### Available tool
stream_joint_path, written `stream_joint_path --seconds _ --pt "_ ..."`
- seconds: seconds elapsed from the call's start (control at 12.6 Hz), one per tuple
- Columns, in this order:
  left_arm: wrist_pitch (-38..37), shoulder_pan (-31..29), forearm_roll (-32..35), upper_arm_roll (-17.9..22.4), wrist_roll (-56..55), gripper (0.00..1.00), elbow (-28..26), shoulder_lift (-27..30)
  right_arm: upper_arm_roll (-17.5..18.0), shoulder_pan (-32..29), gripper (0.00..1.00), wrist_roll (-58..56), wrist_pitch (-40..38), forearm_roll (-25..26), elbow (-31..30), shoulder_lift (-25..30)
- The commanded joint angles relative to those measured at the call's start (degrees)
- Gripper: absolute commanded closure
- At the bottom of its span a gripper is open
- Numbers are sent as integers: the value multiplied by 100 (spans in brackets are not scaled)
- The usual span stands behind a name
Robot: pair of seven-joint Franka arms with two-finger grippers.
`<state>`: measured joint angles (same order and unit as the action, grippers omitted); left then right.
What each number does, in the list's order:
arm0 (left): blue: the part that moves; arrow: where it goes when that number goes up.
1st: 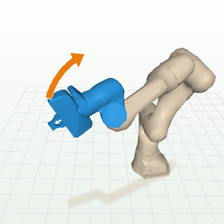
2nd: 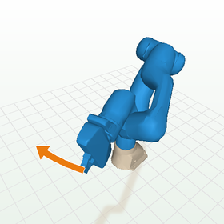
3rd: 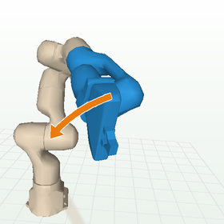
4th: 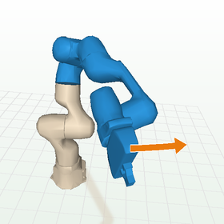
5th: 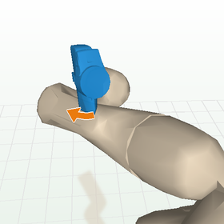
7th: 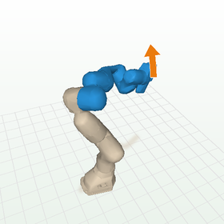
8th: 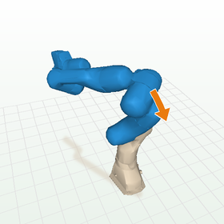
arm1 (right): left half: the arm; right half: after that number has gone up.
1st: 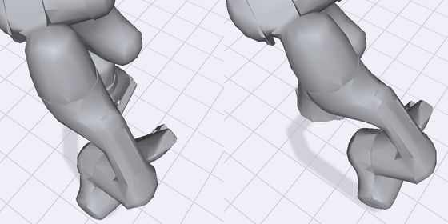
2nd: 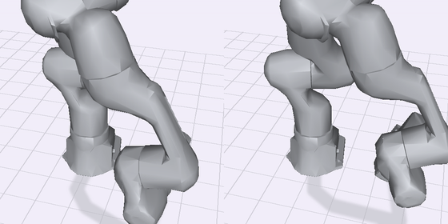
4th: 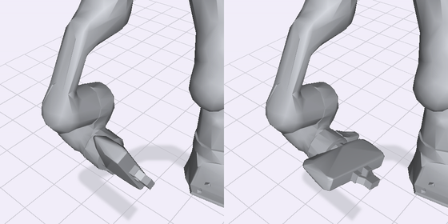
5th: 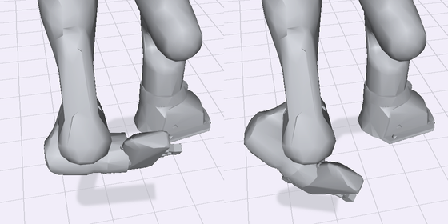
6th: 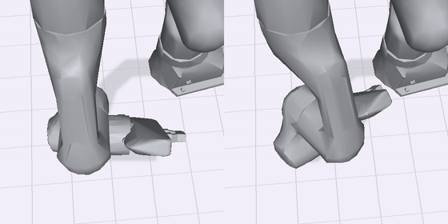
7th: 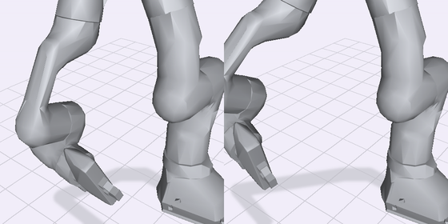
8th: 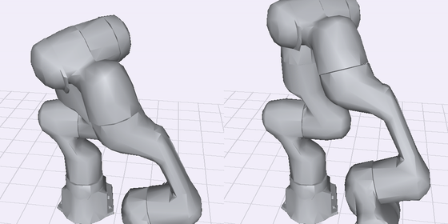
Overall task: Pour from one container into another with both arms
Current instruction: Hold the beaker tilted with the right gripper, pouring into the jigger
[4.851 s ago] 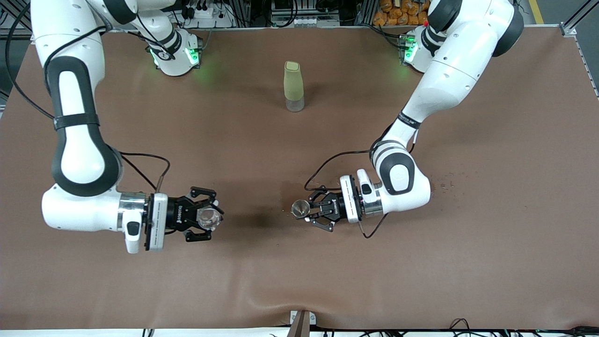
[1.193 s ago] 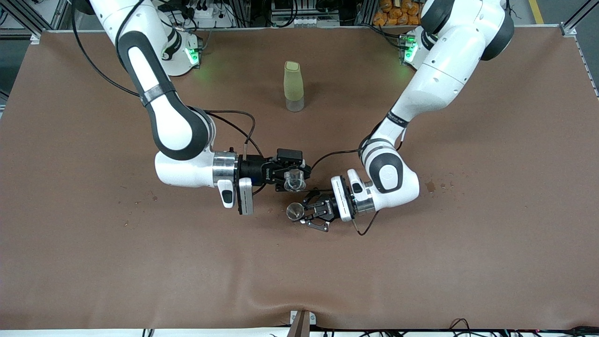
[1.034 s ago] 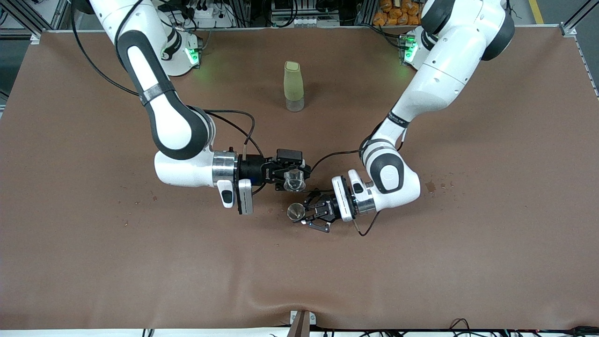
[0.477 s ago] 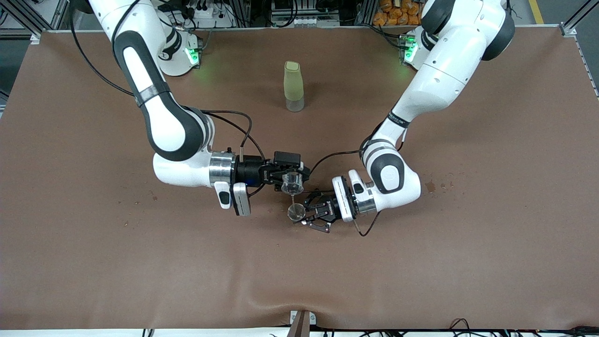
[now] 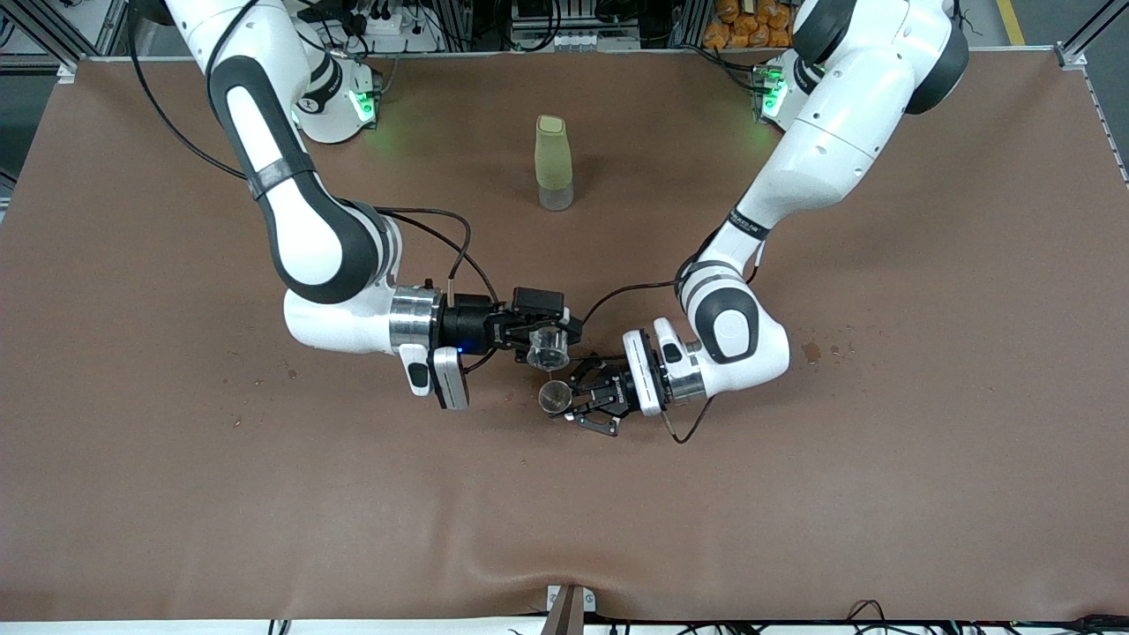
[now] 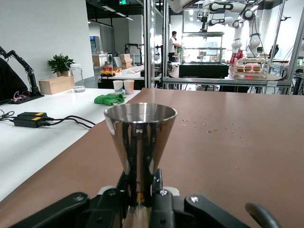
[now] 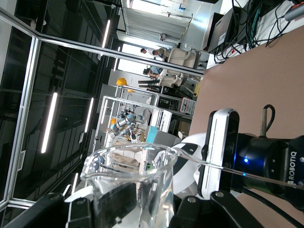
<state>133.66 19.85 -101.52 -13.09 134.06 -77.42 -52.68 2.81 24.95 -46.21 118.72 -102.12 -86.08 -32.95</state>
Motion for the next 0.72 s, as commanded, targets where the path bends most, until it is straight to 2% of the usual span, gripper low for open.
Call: stream_joint_path --seconds 0.0,0.16,0.32,0.64 --pt "81 45 -193 -9 103 100 43 29 18 -34 100 147 38 -115 3 61" --pt "73 37 -193 -18 111 100 34 38 18 -26 100 243 38 -124 38 34" --pt "64 -7 -158 -36 120 100 34 99 10 9 100 270 38 -386 65 8" --pt "38 -42 -123 -44 146 100 -1 135 9 36 100 279 38 -562 65 -19"
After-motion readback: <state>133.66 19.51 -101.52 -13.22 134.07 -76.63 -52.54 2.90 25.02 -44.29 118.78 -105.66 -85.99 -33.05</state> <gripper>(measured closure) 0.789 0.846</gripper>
